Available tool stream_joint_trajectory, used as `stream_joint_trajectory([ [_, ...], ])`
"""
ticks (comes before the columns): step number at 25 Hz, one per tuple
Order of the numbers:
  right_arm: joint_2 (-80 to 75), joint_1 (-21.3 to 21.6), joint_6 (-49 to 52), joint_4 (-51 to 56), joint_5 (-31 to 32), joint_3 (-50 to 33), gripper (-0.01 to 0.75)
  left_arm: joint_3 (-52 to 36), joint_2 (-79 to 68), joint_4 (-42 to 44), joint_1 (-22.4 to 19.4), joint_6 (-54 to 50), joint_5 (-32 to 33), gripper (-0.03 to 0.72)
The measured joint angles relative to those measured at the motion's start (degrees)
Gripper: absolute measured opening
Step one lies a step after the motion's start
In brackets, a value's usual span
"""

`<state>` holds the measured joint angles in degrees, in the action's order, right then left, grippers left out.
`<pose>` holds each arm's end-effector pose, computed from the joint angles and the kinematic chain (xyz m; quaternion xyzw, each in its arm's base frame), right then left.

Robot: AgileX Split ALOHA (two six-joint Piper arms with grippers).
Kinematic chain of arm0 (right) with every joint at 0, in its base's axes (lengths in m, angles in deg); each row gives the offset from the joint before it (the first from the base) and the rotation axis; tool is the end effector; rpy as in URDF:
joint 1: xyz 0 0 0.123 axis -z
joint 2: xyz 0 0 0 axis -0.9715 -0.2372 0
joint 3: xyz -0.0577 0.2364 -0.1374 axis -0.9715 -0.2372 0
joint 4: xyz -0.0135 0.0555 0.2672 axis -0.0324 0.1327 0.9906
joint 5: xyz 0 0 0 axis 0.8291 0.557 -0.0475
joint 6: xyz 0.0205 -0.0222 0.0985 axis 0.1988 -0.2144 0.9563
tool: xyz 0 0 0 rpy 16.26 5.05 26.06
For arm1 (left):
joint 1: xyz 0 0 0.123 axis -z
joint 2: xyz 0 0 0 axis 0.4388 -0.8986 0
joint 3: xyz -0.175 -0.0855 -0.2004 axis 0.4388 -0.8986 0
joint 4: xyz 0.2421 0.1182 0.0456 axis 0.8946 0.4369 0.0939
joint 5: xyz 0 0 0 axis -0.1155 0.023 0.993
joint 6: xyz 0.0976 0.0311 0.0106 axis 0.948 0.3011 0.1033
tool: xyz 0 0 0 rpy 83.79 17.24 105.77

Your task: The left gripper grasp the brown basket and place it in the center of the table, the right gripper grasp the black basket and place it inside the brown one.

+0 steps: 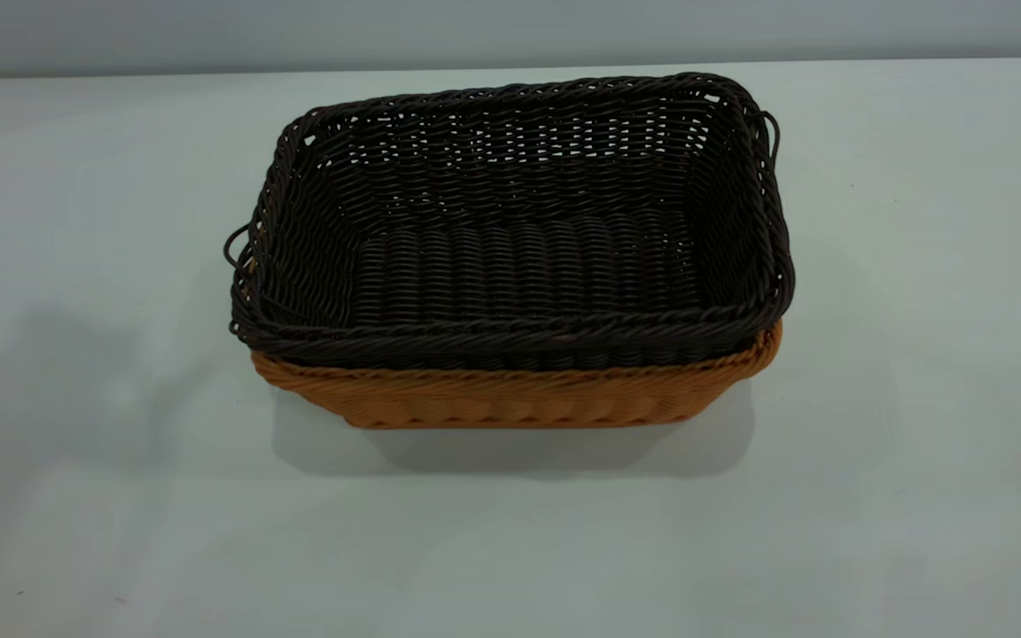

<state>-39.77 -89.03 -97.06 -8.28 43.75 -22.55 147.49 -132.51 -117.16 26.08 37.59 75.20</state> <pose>0.0160 0.0241 0.2942 -0.2225 0.8426 0.0940 0.4814 0.2984 -0.0495 0.4539 0.1761 0.8768 -0.1910 0.4046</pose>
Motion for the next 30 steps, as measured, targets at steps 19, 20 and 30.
stream_joint_trajectory([
  [19, 3.28, 0.0, -1.39, -0.51, -2.46, -5.31, 0.497, -34.72, 48.89, 21.88, 0.0, -13.78, 0.02, 0.535],
  [20, 3.28, 0.0, -1.39, -0.51, -2.46, -5.31, 0.493, -36.94, 51.71, 22.42, 0.0, -13.97, 0.02, 0.535],
  [30, 3.28, 0.0, -1.39, -0.51, -2.51, -5.31, 0.447, -56.74, 68.59, 24.41, 0.0, -14.2, -0.4, 0.535],
])
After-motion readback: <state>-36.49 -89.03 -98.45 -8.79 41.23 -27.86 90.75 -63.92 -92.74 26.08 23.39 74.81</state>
